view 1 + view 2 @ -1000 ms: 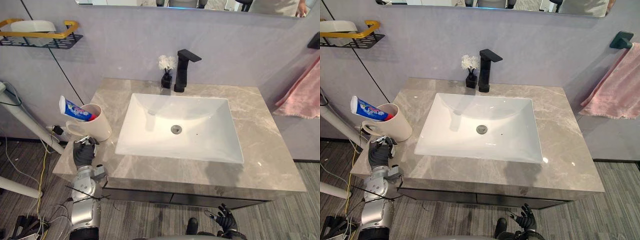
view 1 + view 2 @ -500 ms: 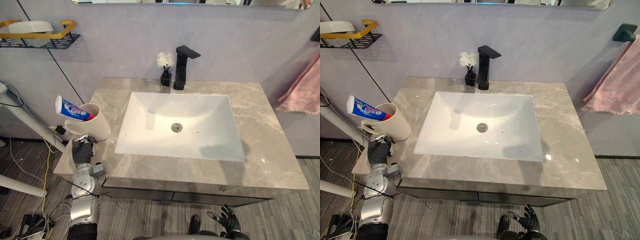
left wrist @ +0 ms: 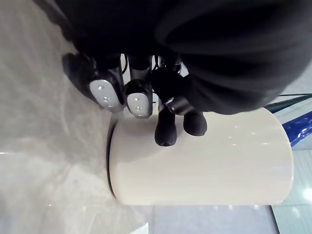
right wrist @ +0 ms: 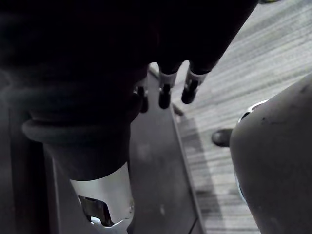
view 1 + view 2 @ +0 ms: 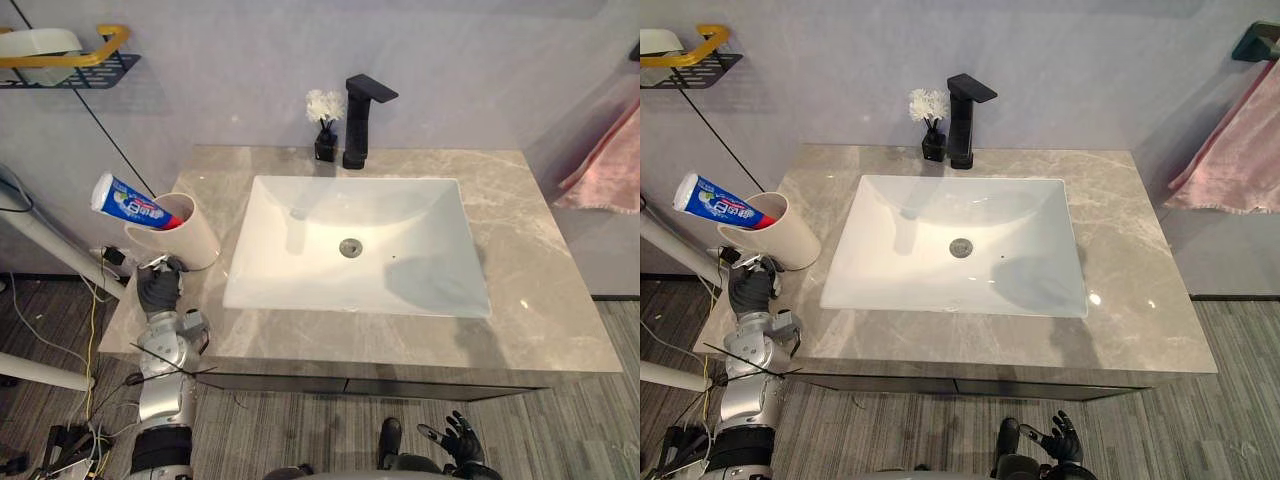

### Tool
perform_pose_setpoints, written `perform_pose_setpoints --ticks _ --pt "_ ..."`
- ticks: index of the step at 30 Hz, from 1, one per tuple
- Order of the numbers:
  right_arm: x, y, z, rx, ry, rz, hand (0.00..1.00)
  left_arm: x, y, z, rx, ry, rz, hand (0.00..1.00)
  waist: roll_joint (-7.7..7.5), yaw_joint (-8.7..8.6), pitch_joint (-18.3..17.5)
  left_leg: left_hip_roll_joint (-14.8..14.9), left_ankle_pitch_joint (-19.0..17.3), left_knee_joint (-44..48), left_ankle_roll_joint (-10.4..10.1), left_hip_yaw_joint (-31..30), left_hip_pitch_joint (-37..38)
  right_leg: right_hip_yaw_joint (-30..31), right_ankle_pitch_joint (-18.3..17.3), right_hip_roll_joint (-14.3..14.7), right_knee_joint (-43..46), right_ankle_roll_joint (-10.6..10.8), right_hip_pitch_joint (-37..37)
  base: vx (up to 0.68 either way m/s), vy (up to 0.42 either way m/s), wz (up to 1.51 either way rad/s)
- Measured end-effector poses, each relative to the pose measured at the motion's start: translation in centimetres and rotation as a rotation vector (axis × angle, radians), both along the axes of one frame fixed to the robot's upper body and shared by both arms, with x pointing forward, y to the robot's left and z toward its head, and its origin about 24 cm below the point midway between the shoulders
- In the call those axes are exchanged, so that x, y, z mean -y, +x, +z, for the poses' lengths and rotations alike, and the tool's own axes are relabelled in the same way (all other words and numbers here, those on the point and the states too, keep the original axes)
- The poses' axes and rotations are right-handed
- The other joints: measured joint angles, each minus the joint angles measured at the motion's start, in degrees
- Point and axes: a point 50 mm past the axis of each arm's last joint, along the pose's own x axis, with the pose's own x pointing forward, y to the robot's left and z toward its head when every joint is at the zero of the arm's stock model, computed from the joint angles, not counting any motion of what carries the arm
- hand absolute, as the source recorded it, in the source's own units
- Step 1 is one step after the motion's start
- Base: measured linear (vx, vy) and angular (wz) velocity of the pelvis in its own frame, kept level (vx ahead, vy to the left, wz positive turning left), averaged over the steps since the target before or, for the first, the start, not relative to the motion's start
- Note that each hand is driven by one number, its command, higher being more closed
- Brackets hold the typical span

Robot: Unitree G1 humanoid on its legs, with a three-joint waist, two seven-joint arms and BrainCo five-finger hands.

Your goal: Organize washtable

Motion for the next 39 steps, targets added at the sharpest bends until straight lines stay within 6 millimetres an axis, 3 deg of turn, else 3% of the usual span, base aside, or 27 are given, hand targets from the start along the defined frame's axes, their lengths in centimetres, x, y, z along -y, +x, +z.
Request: perform_pose_setpoints --ticks 15,26,39 --pt "0.3 1.3 0.7 0.049 -0.026 -0.007 0.0 -1.3 2.2 3.1 0.105 -0.013 0.089 1.0 -0.27 -0.56 2.37 -0.79 0.1 0.79 0.16 1.4 -3.46 2.37 1.88 -0.55 0.05 -0.23 -4.08 -0.03 0.007 -0.06" --pt "0.3 1.4 0.8 0.054 -0.029 -0.009 0.0 -1.4 3.5 5.0 0.178 -0.056 0.106 1.0 -2.56 -0.51 3.75 -1.96 0.27 3.13 0.68 1.92 -6.94 3.57 3.49 -1.98 0.06 -0.37 -6.91 -0.07 0.011 -0.03" --pt "0.6 1.9 1.4 0.084 -0.053 -0.022 0.0 -2.1 4.5 6.9 0.212 -0.042 0.129 1.0 -2.61 -0.66 3.95 -1.65 0.16 4.66 0.77 2.32 -8.35 4.05 3.91 -1.88 0.3 -0.8 -7.91 -0.01 -0.003 -0.01"
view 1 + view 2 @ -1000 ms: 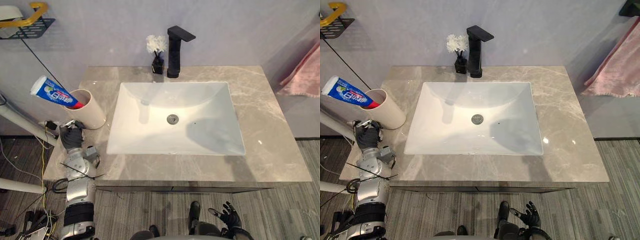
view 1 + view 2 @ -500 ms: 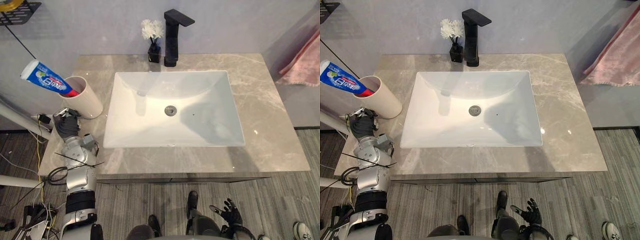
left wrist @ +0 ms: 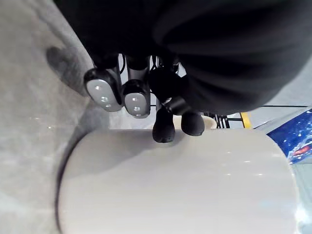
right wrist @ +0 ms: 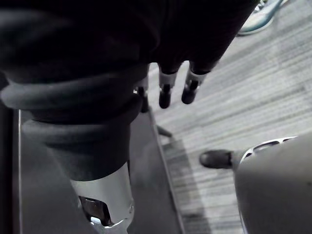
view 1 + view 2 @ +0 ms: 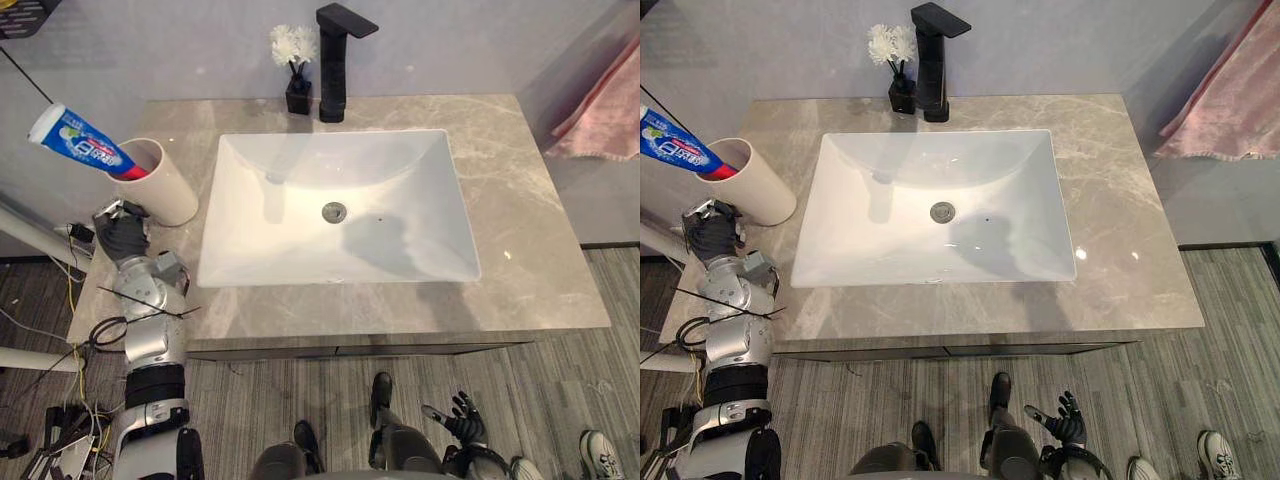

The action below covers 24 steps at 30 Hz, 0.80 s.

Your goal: Organize washtable

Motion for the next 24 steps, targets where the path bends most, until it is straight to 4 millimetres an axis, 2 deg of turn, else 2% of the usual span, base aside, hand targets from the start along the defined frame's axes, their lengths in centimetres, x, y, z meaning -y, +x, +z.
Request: perform_pose_setpoints --ticks 8,12,16,18,24 --pt "-0.1 0.0 0.0 0.002 0.004 0.002 0.0 0.9 0.0 -0.3 -0.011 0.017 -0.04 1.0 0.58 0.04 0.37 -0.01 0.02 -0.09 0.03 -1.34 0.77 -1.21 -0.03 -0.14 0.0 0.0 1.41 0.01 0.01 0.07" --pt "-0.2 0.0 -0.3 -0.014 0.013 0.004 0.0 1.6 -0.9 -0.9 -0.012 0.026 -0.072 1.0 0.72 -0.03 0.45 0.01 0.03 -0.2 0.04 -1.93 1.6 -1.87 -0.05 -0.19 -0.01 0.01 2.54 0.0 0.014 0.08" --pt "-0.4 -0.2 -0.7 -0.031 0.03 0.016 0.0 2.7 -1.8 -2.4 -0.05 0.028 -0.121 1.0 0.83 0.08 0.47 0.05 0.13 -0.25 0.19 -2.59 2.03 -2.62 -0.09 -0.21 -0.02 -0.02 3.27 -0.01 0.002 0.08" --pt "-0.4 0.1 -0.6 -0.022 0.033 0.024 0.0 3.3 -2.3 -3.8 -0.094 0.014 -0.148 1.0 1.15 0.06 0.51 0.16 0.14 -0.47 0.19 -2.86 3.15 -3.21 -0.32 -0.14 -0.16 0.0 4.48 -0.01 -0.003 0.05" --pt "-0.6 0.8 -0.4 -0.004 0.036 0.044 0.0 5.2 -2.3 -4.4 -0.097 0.009 -0.232 1.0 1.67 0.23 0.17 0.24 0.71 -1.21 0.25 -3.63 3.58 -4.44 -0.88 -0.2 -0.24 -0.03 5.1 -0.01 -0.008 0.09"
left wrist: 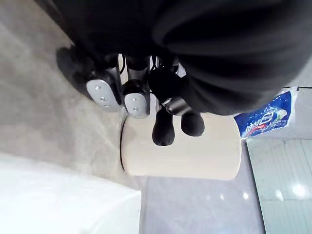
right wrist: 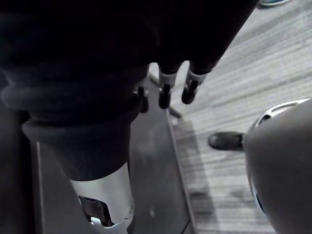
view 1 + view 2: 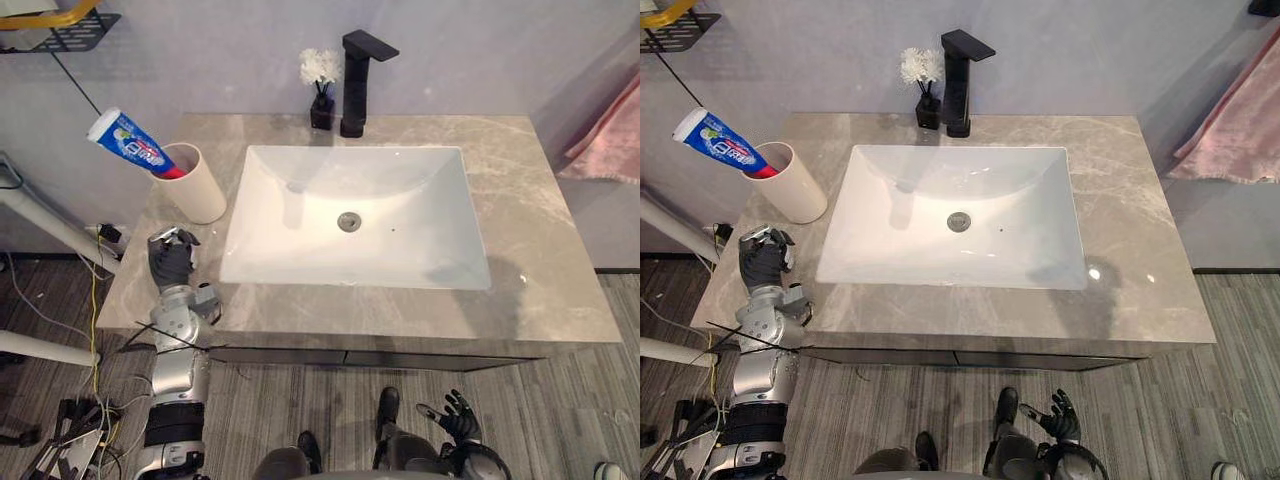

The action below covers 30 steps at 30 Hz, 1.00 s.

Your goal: Organize washtable

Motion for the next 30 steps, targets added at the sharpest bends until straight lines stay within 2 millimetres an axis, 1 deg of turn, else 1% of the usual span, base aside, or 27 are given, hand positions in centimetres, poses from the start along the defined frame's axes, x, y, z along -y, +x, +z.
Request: perform_pose_setpoints --ticks 3,4,6,9,12,17,19,23,25,30 --pt "0.2 0.0 0.0 0.0 -0.006 0.014 0.0 1.3 -0.2 -0.6 -0.008 -0.012 -0.053 1.0 0.81 -0.19 -0.59 0.04 0.05 -0.12 -0.02 -0.44 0.18 -0.42 -0.01 0.04 0.0 0.0 0.27 0.02 0.001 0.05" --pt "0.1 0.0 0.0 0.0 -0.005 0.017 0.0 1.8 -0.2 -0.7 -0.012 -0.009 -0.076 1.0 0.86 -0.32 -0.63 0.1 0.07 -0.22 -0.04 -0.66 0.58 -0.67 -0.01 0.08 -0.01 0.0 0.76 0.02 0.006 0.07" --pt "0.0 -0.1 -0.1 -0.01 -0.001 0.022 0.0 2.3 -0.1 -0.7 -0.015 -0.006 -0.099 1.0 0.76 -0.42 -0.71 0.15 0.12 -0.65 -0.13 -0.87 1.44 -0.95 -0.01 0.14 -0.03 0.0 1.5 0.0 0.008 0.05" --pt "-0.1 -0.5 -0.5 -0.031 0.007 0.024 0.0 2.3 -0.1 -0.7 -0.014 -0.002 -0.111 1.0 0.34 -0.77 -1.03 0.01 0.25 -1.38 -0.14 -0.84 1.9 -1.04 -0.13 0.02 -0.05 0.15 1.8 0.0 0.0 0.0" --pt "-0.1 -0.7 -0.6 -0.04 0.009 0.022 0.0 2.1 -0.1 -0.6 -0.014 0.008 -0.109 1.0 0.23 -0.93 -1.25 0.0 0.26 -1.79 -0.16 -0.83 1.92 -1.1 -0.49 0.04 -0.05 0.27 1.68 0.0 0.0 0.0" --pt "-0.1 -0.7 -0.6 -0.04 0.007 0.023 0.0 1.3 0.3 -0.3 -0.02 0.038 -0.1 1.0 0.83 -1.75 -2.06 0.12 0.53 -2.03 -0.49 -0.83 1.89 -1.07 -0.61 0.29 -0.05 0.21 1.31 0.02 0.002 -0.01" --pt "-0.1 -0.7 -0.7 -0.043 0.008 0.023 0.0 1.0 0.7 -0.1 -0.024 0.047 -0.096 1.0 0.82 -1.76 -2.07 0.11 0.53 -2.08 -0.49 -0.81 1.87 -1.08 -0.61 0.28 -0.05 0.21 1.28 0.0 0.0 0.0" --pt "-0.1 -1.0 -0.9 -0.057 0.011 0.021 0.0 0.3 0.7 0.1 -0.029 0.059 -0.078 1.0 0.83 -1.75 -2.08 0.1 0.53 -2.27 -0.5 -0.59 1.76 -0.98 -0.61 0.32 -0.06 0.21 0.99 0.0 0.0 0.0" --pt "-0.1 -1.1 -1.0 -0.064 0.013 0.021 0.0 -0.5 0.6 0.0 -0.036 0.057 -0.051 1.0 0.86 -1.77 -2.09 0.12 0.53 -2.44 -0.5 -0.51 1.76 -0.92 -0.61 0.39 -0.07 0.21 0.87 0.0 0.0 0.0" --pt "-0.1 -1.1 -1.0 -0.064 0.014 0.021 0.0 -1.0 0.5 -0.1 -0.051 0.07 -0.042 1.0 0.91 -1.76 -2.11 0.11 0.53 -2.7 -0.5 -0.26 1.84 -0.88 -0.61 0.43 -0.07 0.21 0.75 0.0 0.0 0.0"
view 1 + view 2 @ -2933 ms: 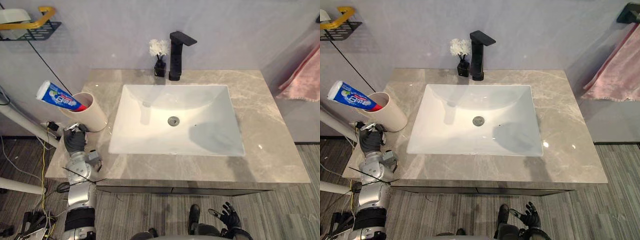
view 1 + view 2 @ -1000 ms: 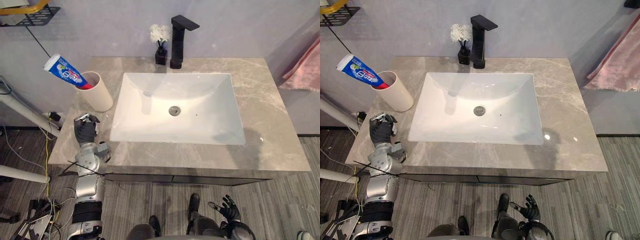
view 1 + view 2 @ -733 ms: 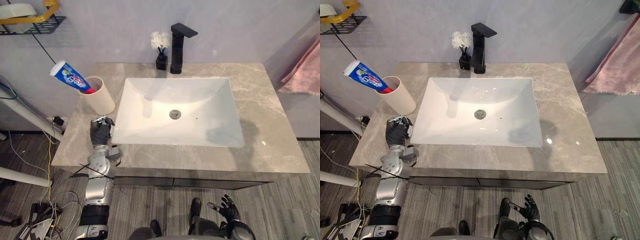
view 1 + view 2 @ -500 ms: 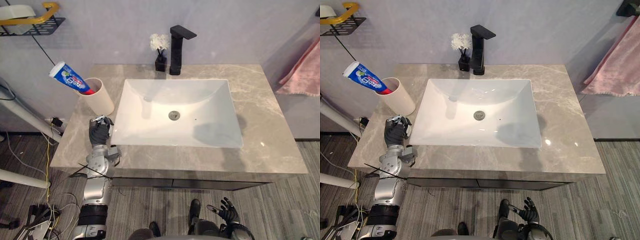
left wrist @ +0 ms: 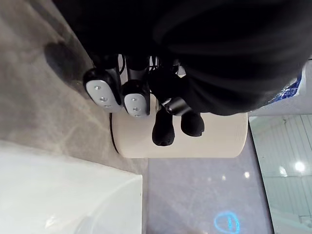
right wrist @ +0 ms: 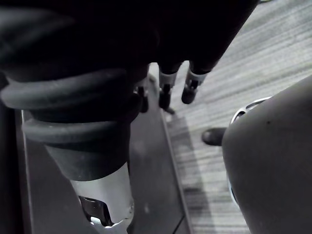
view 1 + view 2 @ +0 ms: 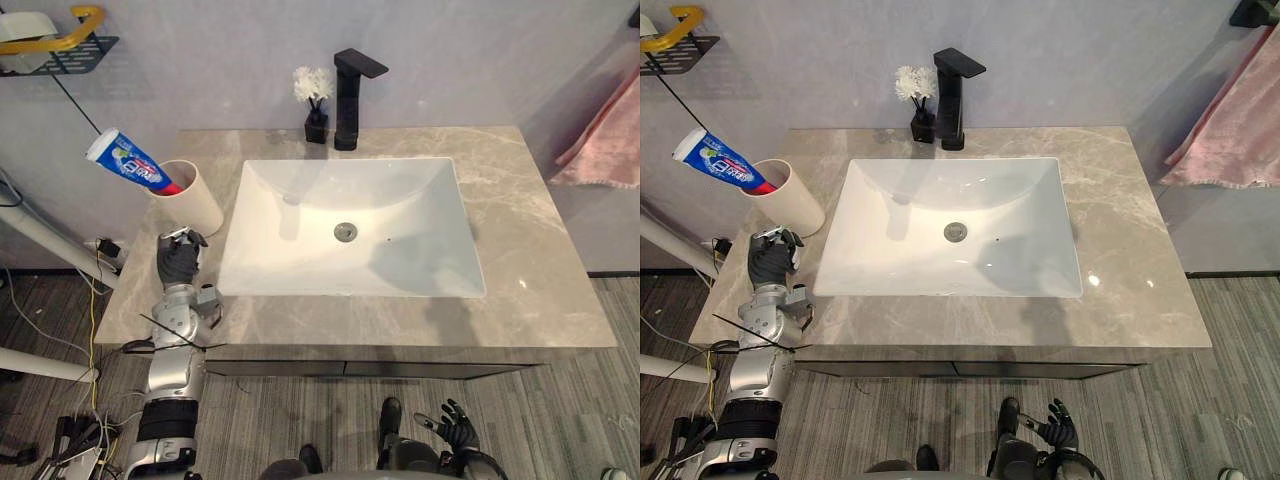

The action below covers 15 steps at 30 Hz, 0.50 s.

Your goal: Organize washtable

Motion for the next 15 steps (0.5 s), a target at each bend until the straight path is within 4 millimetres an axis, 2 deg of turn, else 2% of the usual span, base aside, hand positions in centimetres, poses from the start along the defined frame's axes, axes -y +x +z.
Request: perform_pose_setpoints --ticks 7,15 --pt "0.09 0.0 0.02 0.001 -0.001 -0.004 0.0 -0.82 -0.12 -0.42 -0.023 -0.003 0.017 1.0 0.38 -0.02 -0.11 0.0 0.0 -0.31 -0.01 0.52 0.01 0.3 0.0 0.15 0.0 0.0 -0.42 0.0 0.007 -0.03" --pt "0.4 -0.05 0.05 0.0 -0.009 -0.011 0.0 -0.88 0.21 -0.57 -0.038 -0.008 0.019 1.0 1.13 -0.01 -0.54 0.0 0.0 -0.34 -0.02 0.84 -0.42 0.72 0.0 0.24 0.0 0.0 -1.05 -0.01 0.002 -0.02"
